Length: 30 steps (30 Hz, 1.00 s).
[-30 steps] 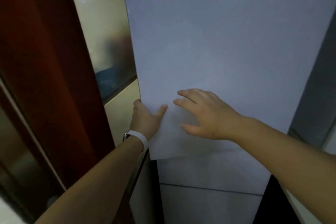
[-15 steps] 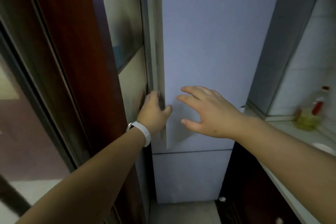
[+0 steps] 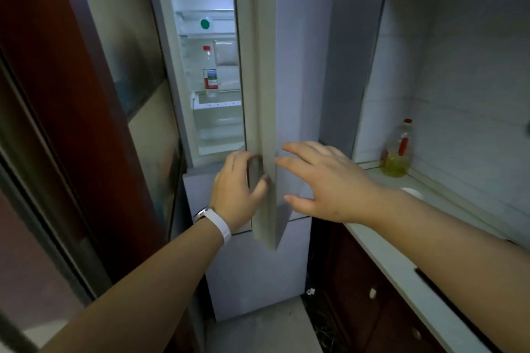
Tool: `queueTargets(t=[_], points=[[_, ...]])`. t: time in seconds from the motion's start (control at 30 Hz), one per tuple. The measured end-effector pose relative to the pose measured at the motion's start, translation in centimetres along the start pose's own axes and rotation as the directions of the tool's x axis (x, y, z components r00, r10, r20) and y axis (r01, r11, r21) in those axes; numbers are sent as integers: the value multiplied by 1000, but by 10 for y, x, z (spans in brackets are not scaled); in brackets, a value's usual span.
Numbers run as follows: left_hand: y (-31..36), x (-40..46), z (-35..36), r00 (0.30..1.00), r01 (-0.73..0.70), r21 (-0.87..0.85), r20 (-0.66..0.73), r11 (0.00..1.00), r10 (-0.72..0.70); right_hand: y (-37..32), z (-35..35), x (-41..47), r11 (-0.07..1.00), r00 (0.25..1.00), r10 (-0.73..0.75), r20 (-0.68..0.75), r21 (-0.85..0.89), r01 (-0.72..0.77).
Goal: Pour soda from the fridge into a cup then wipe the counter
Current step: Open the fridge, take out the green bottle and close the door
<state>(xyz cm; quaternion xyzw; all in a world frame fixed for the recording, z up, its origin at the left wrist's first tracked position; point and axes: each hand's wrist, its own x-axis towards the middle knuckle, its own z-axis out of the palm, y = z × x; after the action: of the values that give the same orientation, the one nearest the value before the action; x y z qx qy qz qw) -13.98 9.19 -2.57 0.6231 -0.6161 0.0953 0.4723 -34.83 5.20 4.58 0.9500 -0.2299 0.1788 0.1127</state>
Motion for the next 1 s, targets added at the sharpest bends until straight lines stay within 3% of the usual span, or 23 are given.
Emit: queueTargets(t=[0.27,0.47,0.77,1.0], points=[[64,21,36,949,-314,192,35,930,313,45,-42,-55,996,997,80,-8,-47,-80],[104,29,70,886,-463,176,98,869,453,78,-64,-94,993,994,103,-32,-54,-105],[156,50,127,919,-393,227,128,891,373,121,-73,-150,978,982,188,-6,-91,-188],[196,72,177,895,-444,263,179,857,409,150,-84,-182,943,954,300,4,-152,-296]])
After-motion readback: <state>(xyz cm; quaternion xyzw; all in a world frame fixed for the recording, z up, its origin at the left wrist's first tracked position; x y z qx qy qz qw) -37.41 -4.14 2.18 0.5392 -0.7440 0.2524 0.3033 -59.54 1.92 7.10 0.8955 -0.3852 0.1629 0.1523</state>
